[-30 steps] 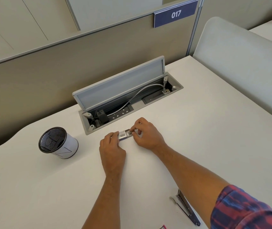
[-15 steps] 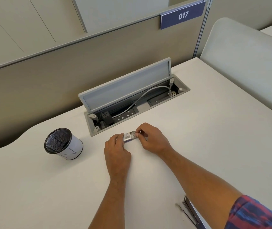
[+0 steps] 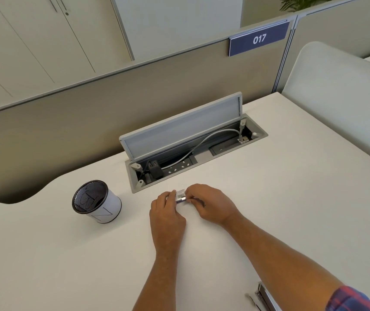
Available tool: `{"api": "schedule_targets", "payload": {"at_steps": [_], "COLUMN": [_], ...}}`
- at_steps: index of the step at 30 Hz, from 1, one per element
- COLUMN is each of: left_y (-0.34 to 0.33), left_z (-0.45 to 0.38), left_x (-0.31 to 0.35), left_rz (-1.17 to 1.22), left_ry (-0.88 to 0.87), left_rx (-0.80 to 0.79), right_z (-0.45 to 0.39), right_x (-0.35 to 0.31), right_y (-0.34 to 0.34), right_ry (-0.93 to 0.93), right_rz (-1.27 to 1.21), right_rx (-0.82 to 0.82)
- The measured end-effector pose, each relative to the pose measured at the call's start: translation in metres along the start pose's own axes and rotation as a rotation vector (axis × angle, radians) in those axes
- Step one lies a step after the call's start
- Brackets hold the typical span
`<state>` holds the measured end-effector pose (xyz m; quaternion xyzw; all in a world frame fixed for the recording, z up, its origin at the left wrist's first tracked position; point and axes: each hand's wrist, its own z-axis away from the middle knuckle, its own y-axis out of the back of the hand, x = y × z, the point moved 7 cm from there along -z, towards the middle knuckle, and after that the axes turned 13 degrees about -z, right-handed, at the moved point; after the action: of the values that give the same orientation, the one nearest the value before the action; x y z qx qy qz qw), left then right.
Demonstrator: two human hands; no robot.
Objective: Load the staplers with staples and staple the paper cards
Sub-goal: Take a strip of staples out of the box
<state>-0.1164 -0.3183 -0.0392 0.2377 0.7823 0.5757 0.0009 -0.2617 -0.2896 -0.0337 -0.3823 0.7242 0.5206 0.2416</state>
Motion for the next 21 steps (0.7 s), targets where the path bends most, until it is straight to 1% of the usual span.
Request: {"api": "schedule_targets", "payload": {"at_steps": [5, 9, 11, 13, 15, 16, 18, 21], "left_y": [0.004, 0.008, 0.003, -0.001, -0.003, -0.001, 0.009, 0.033], "left_z": [0.002, 0.004, 0.011, 0.014, 0.019, 0.021, 0.031, 0.045], "left_x": [0.004, -0.001, -0.003, -0.008, -0.015, -0.017, -0.016, -0.007], "left_rz": [-0.009, 0.04, 0.068, 0.065, 0.043, 0.032, 0.021, -0.025], "left_ry": [0.006, 0.114, 0.134, 0.132, 0.168, 0.18, 0.175, 0.146], "left_rx": [-0.013, -0.052, -0.085, -0.135, -0.178, -0.191, -0.287, -0.41], "right_z": [0.002, 0.003, 0.008, 0.008, 0.007, 0.005, 0.007, 0.021], "right_x": [0.009, 0.01, 0.012, 0.01, 0.011, 0.013, 0.019, 0.014], "right_y": [-0.005, -0.001, -0.002, 0.002, 0.011, 0.018, 0.03, 0.04], "right_ry": [-0.037, -0.03, -0.018, -0.022, -0.114, -0.173, -0.305, -0.447], "right_rz": [-0.044, -0.025, 0.012, -0.022, -0.127, -0.197, -0.327, -0.435], "right_rx": [-0.018, 0.043, 0.059, 0.079, 0.123, 0.171, 0.261, 0.292]}}
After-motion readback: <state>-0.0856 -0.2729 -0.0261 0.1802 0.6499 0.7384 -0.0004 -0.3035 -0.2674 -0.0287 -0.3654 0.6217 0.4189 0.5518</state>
